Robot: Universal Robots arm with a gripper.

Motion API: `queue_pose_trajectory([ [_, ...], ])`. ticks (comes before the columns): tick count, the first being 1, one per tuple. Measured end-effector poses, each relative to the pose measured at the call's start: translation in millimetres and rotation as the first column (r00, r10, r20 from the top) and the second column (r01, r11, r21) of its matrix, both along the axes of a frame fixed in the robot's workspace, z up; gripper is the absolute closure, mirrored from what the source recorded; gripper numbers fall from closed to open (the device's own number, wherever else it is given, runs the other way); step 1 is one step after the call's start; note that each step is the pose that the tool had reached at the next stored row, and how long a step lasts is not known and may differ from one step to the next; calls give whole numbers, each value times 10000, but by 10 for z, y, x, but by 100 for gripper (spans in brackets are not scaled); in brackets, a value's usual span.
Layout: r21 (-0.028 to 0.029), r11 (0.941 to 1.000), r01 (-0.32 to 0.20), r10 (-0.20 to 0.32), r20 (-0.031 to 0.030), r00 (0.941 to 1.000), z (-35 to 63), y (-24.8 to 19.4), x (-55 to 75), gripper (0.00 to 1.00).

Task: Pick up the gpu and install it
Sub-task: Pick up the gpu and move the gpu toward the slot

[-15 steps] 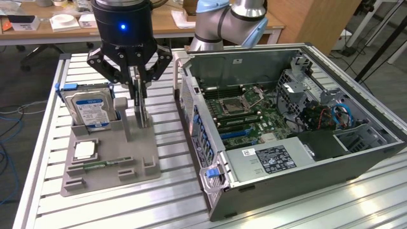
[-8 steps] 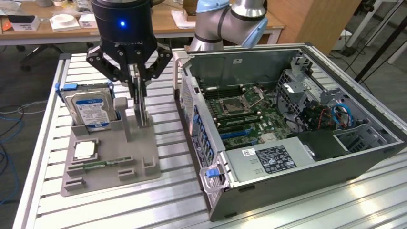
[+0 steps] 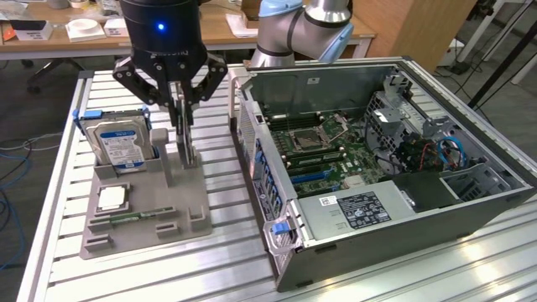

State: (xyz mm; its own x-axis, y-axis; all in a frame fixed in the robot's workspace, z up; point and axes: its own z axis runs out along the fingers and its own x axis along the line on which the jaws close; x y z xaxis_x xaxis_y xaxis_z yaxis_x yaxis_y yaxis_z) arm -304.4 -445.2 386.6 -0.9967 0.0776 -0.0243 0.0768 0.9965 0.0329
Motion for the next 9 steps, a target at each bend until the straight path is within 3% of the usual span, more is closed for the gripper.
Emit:
queue_pose_trajectory([
  [9,0,10000,0,0,0,10000,47,0,0,74],
])
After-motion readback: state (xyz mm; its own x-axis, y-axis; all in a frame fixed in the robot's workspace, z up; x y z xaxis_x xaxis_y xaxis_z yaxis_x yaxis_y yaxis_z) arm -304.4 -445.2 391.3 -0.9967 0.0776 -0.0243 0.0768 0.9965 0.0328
